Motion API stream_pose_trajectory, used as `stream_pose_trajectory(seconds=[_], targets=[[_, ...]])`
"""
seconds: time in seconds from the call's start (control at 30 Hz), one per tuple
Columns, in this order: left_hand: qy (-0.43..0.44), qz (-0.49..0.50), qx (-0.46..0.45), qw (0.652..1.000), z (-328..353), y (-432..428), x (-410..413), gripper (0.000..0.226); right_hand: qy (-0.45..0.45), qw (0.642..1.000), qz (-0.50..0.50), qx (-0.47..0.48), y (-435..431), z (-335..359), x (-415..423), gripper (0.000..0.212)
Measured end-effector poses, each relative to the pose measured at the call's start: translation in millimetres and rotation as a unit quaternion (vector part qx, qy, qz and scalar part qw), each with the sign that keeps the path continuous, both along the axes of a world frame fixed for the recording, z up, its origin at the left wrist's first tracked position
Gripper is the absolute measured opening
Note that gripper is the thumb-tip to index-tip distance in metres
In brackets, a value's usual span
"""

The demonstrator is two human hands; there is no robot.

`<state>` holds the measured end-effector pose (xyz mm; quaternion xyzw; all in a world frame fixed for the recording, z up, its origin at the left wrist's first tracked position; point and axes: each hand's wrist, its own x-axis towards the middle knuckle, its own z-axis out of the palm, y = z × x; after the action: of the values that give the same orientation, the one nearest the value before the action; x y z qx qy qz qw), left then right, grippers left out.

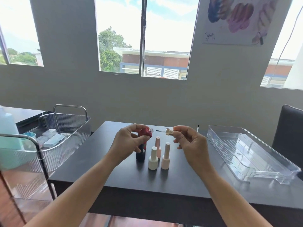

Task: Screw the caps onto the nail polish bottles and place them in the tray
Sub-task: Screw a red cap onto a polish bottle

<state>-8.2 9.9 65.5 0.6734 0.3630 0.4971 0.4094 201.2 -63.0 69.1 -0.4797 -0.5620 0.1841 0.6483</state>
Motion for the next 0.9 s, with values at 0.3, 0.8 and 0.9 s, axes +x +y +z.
stream_pose_trajectory(seconds=[0.3, 0.8, 0.9], targets=[[0.017, -0.011, 0.009, 1.0, 0.6, -2.5, 6.1, 0.031, -0.002, 1.0, -0.003, -0.016, -1.3, -0.3, -0.5, 0.008], [0.033, -0.003, 0.009, 0.999, 2.0, -4.7, 13.3, 0.034, -0.029, 0.999, 0.009, -0.021, -1.4, 6.9, -1.2, 0.029], [0.025, -0.009, 0.007, 1.0, 1.5, -6.3, 14.2, 0.032, -0.031, 0.999, 0.013, -0.027, 0.7, 7.1, -0.7, 0.031]])
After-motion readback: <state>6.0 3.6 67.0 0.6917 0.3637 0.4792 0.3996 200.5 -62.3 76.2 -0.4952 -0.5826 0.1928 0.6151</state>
